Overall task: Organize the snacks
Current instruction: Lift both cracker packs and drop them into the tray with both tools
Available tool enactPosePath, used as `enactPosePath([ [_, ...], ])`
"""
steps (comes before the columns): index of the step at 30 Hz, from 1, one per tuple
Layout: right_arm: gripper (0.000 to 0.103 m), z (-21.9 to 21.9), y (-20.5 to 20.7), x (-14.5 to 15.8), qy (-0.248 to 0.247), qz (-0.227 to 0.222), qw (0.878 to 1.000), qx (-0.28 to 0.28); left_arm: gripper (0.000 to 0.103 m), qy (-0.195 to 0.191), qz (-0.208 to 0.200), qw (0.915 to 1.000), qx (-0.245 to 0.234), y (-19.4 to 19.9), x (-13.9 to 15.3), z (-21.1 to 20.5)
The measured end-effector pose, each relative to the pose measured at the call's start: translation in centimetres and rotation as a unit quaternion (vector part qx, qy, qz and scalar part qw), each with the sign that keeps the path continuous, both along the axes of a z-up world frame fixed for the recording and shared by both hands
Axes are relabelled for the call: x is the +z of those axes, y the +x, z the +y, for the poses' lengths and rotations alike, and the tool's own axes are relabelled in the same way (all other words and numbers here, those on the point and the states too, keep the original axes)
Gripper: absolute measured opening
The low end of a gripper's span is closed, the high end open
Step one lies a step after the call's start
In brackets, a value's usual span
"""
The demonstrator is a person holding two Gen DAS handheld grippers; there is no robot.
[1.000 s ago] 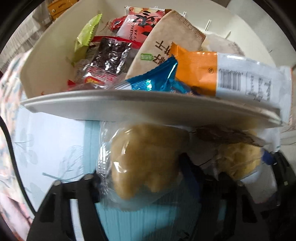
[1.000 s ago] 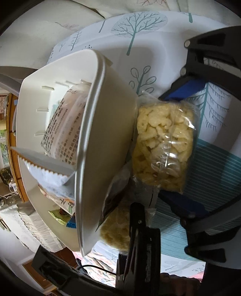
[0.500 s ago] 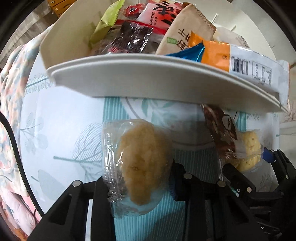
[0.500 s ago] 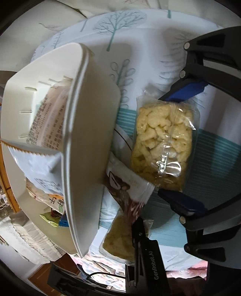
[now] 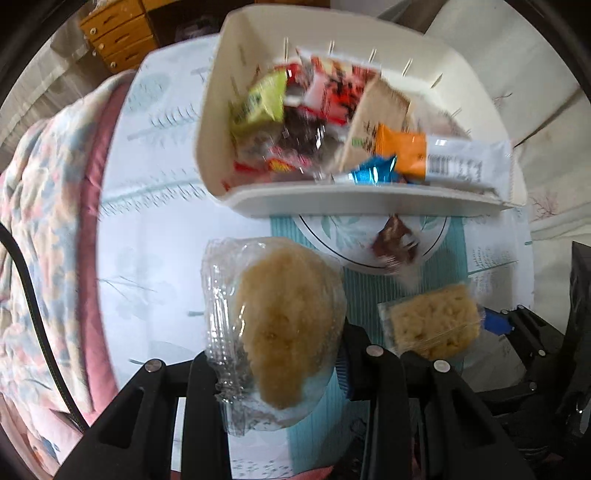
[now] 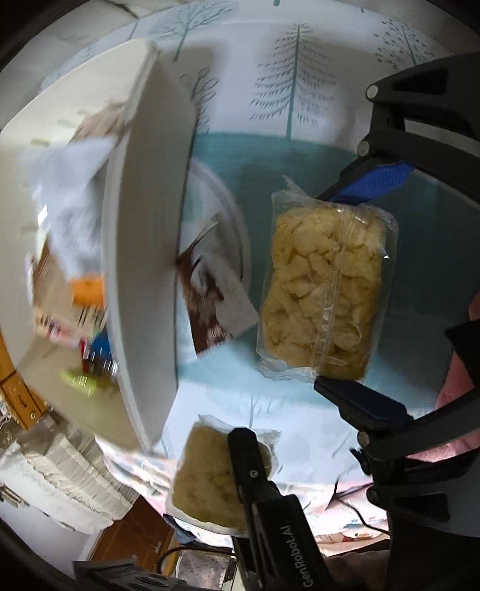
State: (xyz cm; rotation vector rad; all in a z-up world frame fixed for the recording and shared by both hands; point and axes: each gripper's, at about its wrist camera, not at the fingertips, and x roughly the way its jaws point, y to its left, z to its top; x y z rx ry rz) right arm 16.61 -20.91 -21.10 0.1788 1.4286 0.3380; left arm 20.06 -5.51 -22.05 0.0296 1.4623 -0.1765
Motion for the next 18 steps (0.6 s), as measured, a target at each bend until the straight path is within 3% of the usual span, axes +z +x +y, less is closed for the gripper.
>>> enactPosePath([
  [10,0.089,2.8,2.1,5.8,0.015,-0.079,0.997,-0.016,0.032,-0.009,-0.071,0.9966,-0.041,2.5,8.1,4.7],
  [18,0.089,1.3,3.8,9.8,-0.002,-0.158,0.986,-0.06,0.032,-0.027,-0.134,0.988,-0.072,5.8,12.7,5.3],
])
